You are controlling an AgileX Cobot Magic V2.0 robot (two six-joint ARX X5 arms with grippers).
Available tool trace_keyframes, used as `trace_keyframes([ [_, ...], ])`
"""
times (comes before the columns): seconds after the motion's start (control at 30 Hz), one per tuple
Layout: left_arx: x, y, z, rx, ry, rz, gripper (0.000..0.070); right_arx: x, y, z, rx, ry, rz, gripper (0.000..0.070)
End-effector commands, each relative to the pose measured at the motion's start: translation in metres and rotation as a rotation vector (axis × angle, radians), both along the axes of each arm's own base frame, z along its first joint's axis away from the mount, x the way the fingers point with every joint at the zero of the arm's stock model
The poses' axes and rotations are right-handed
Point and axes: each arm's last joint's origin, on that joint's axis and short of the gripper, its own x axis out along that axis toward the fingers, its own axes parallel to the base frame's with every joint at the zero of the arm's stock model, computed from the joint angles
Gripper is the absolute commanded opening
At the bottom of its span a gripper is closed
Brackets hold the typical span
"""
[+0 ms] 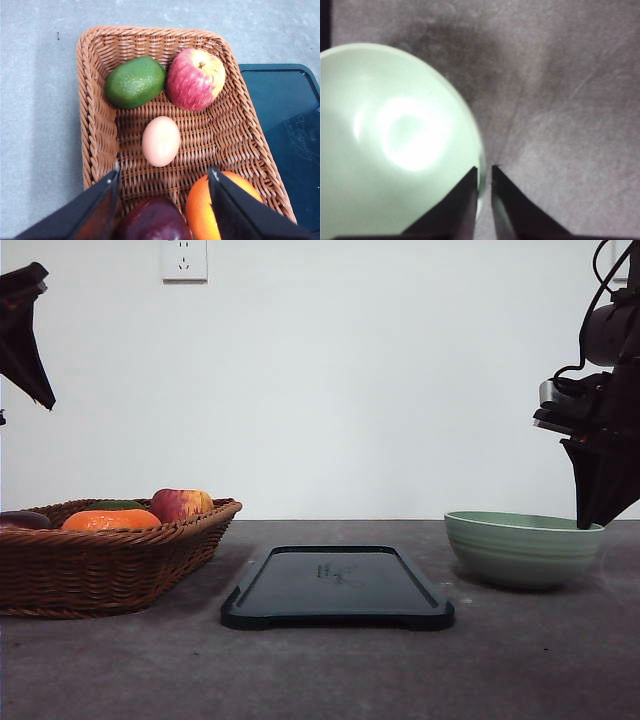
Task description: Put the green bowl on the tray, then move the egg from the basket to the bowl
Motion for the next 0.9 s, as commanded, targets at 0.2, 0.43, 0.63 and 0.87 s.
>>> trace_keyframes([
  [0.2, 0.003, 0.000, 0.006, 0.008, -0.026, -0.012, 0.0351, 0.006, 0.004, -0.004, -0.001, 0.013, 0.013, 0.0005],
  [0.43, 0.003, 0.000, 0.006, 0.008, -0.026, -0.012, 0.0351, 0.005, 0.006, -0.001, 0.084, 0.043, -0.029, 0.0005],
  [0.63, 0.003, 0.000, 0.006, 0.008, -0.027, -0.012, 0.0351, 0.005, 0.012, 0.011, 0.103, 0.070, -0.013, 0.0005],
  [0.87, 0.003, 0.000, 0.006, 0.008, -0.027, -0.012, 0.0351, 0.008, 0.034, 0.036, 0.102, 0.056, 0.049, 0.0005],
])
